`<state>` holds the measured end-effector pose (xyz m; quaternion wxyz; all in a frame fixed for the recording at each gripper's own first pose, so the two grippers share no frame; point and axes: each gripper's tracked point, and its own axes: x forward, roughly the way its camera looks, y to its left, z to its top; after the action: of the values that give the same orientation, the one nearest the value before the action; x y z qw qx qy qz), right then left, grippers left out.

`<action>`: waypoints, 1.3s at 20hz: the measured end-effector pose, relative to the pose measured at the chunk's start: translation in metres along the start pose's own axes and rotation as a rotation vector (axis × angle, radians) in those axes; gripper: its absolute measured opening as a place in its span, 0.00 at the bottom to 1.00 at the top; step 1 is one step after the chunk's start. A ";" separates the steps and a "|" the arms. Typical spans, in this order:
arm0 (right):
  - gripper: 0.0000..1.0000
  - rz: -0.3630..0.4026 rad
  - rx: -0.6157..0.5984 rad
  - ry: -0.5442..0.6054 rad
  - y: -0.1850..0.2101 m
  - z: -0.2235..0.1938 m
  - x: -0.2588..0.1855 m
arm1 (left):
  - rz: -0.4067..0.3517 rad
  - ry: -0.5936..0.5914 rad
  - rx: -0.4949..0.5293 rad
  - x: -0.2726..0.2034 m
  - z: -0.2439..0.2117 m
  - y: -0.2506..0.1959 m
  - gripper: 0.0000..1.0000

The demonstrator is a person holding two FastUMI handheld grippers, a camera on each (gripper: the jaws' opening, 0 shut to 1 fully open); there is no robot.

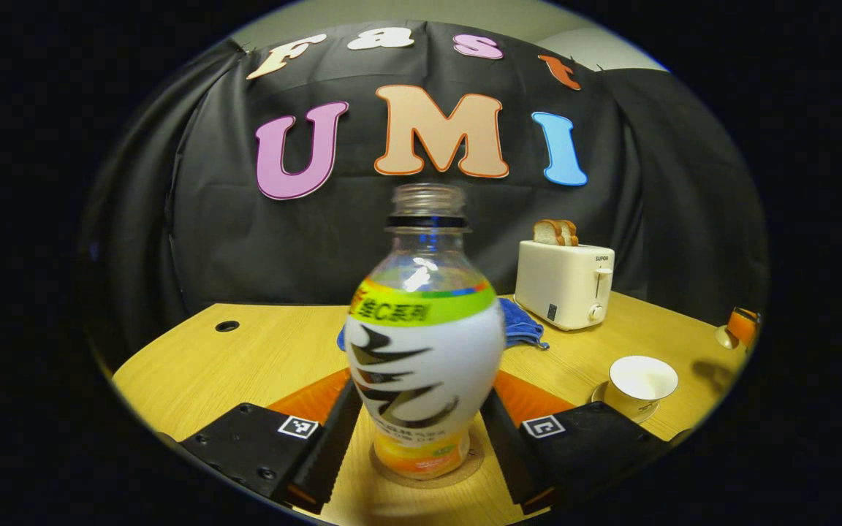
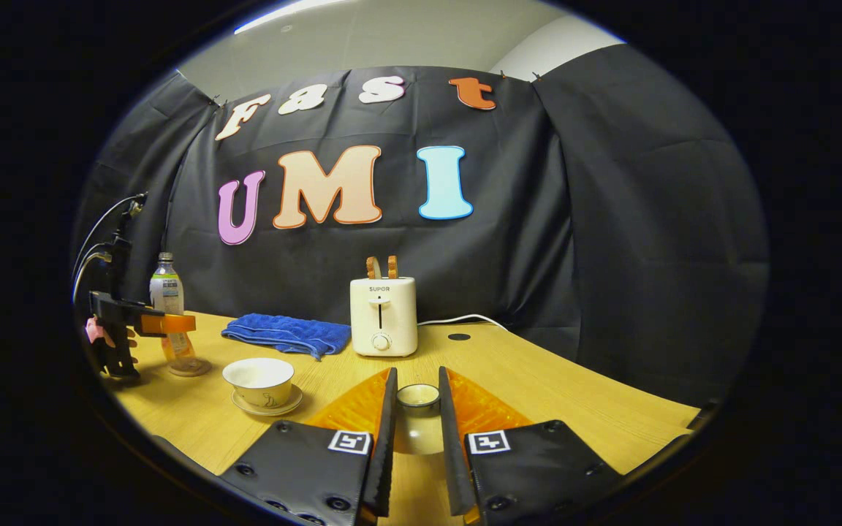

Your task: Open the teacup lid with one hand, grasp the water bottle and pour water into the teacup with the other hand; after pouring, place the water bottle on the coaster and then close the teacup lid.

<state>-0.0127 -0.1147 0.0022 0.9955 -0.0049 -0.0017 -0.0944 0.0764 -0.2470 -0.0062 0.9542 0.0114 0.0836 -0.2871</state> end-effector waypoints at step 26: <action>0.32 0.129 0.005 0.003 0.026 -0.001 0.002 | 0.174 -0.168 0.002 -0.087 0.002 0.021 0.93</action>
<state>-0.0061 -0.0898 0.0008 0.9996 -0.0022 -0.0001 -0.0298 0.0168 -0.1815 0.0101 0.9791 -0.0045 0.0019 -0.2033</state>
